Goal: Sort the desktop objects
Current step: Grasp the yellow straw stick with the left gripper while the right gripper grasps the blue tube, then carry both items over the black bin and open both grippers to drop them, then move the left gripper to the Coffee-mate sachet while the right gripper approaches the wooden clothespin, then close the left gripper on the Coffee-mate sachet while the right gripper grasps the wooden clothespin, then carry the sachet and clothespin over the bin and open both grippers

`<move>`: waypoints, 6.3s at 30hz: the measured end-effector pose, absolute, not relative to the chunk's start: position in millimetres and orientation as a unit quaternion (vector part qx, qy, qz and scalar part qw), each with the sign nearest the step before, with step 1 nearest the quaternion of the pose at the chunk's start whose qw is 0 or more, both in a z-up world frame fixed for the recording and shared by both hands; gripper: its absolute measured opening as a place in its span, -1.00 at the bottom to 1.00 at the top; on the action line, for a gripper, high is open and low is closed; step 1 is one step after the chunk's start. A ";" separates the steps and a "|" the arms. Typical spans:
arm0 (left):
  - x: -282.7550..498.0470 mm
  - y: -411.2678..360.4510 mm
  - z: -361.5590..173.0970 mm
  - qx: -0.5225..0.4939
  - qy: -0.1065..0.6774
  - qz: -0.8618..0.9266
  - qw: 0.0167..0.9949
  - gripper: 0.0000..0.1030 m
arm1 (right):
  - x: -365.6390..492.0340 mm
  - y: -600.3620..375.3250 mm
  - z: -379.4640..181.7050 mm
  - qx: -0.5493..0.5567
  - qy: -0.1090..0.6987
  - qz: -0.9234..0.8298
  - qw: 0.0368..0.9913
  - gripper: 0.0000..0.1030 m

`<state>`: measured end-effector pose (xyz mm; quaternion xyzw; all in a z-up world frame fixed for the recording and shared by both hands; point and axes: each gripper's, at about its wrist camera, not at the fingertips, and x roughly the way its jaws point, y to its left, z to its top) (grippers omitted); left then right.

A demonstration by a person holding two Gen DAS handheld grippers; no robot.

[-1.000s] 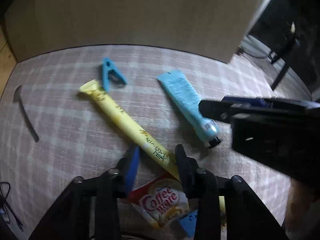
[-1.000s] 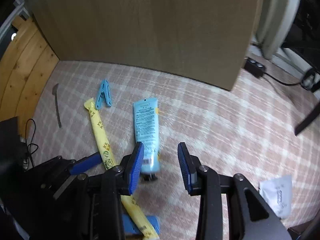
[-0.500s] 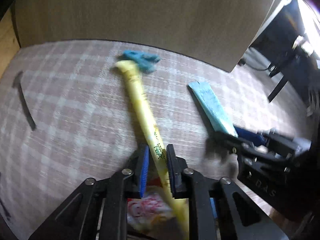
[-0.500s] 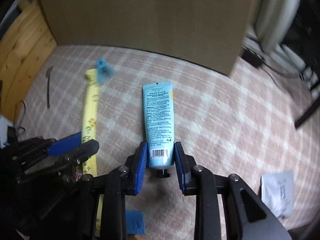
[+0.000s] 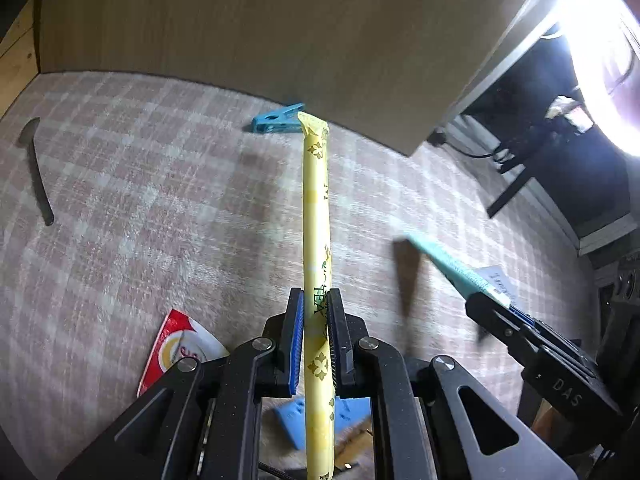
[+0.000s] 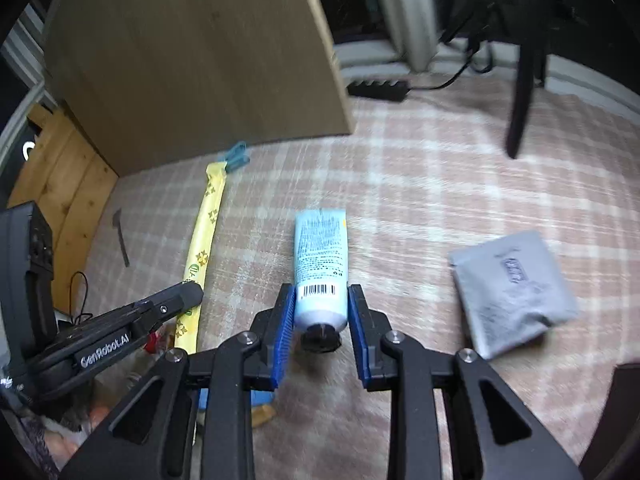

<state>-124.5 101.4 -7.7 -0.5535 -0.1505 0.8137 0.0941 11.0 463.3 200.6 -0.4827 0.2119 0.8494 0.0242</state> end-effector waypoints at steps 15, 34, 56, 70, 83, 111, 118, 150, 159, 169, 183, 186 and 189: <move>-97.1 180.8 35.4 -0.537 -0.105 0.818 0.176 -0.80 | -15.9 396.4 94.0 -0.432 0.215 0.872 0.079 -0.51; 20.2 412.8 90.7 -0.538 -0.005 0.726 0.428 -0.80 | 242.7 508.8 117.0 -0.319 0.271 0.844 0.335 -0.51; 73.0 498.4 97.4 -0.513 0.100 0.711 0.471 0.08 | 315.3 548.4 118.3 -0.310 0.287 0.807 0.413 0.03; 54.0 402.6 103.2 -0.514 0.094 0.751 0.403 0.05 | 283.6 511.0 124.6 -0.331 0.265 0.824 0.377 0.02; 27.0 271.6 108.0 -0.515 0.073 0.796 0.310 0.05 | 226.1 451.3 126.4 -0.359 0.246 0.847 0.305 0.06; -88.4 49.5 20.6 -0.603 0.013 0.778 0.173 0.13 | -49.1 242.8 34.5 -0.570 0.127 0.811 0.029 0.26; -107.0 63.8 1.3 -0.614 0.035 0.768 0.179 0.16 | -71.6 250.2 -0.4 -0.606 0.196 0.768 0.067 0.26; -121.8 52.8 -27.0 -0.578 0.108 0.794 0.155 -0.11 | -55.6 212.2 -34.9 -0.617 0.080 0.773 0.121 -0.75; -117.2 16.4 -10.2 -0.565 0.047 0.809 0.154 -0.88 | -23.9 217.2 -24.7 -0.585 0.131 0.790 0.130 -0.75; -89.8 -30.4 20.3 -0.560 0.007 0.815 0.151 -0.91 | -16.6 226.0 2.1 -0.561 0.161 0.801 0.132 -0.75; -57.2 25.2 78.5 -0.517 0.015 0.825 0.227 -0.91 | 33.0 279.4 58.6 -0.496 0.203 0.827 0.170 -0.75; -45.8 61.3 88.6 -0.507 0.024 0.822 0.256 -0.91 | 61.2 304.5 65.7 -0.481 0.219 0.829 0.184 -0.75; -23.3 97.4 100.4 -0.499 0.030 0.818 0.284 -0.91 | 88.6 328.2 73.7 -0.468 0.230 0.830 0.199 -0.75</move>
